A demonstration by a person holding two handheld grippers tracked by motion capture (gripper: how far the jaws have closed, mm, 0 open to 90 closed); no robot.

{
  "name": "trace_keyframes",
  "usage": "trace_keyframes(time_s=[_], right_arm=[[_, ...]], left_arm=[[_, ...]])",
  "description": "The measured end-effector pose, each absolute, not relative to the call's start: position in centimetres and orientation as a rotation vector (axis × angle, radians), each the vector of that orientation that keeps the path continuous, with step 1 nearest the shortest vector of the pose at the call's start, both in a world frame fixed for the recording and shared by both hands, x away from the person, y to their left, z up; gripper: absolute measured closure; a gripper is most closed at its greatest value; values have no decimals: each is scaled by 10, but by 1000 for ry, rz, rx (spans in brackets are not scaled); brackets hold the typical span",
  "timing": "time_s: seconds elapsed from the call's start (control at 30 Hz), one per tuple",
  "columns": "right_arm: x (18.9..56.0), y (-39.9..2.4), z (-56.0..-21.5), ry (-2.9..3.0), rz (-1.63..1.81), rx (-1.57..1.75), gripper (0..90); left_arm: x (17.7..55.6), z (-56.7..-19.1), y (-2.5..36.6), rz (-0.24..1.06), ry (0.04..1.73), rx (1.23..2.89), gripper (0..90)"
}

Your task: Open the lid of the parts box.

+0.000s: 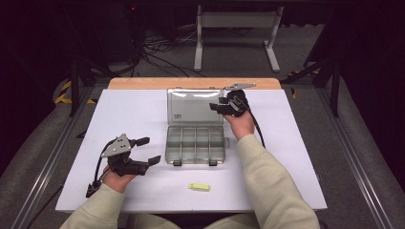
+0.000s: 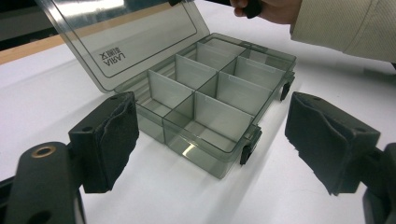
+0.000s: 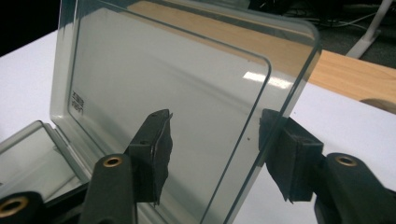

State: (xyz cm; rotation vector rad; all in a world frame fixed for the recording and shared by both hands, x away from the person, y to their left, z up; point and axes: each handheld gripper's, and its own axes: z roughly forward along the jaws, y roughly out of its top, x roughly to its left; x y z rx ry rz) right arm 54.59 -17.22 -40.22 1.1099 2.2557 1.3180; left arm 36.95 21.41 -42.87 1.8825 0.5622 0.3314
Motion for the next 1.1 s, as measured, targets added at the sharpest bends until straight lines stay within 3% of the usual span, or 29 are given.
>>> trace_keyframes(time_s=[1.1], right_arm=[[562,-173,-437,2335,1262,1265,324]], left_arm=[[370,-429,216,319,571,1884,180]])
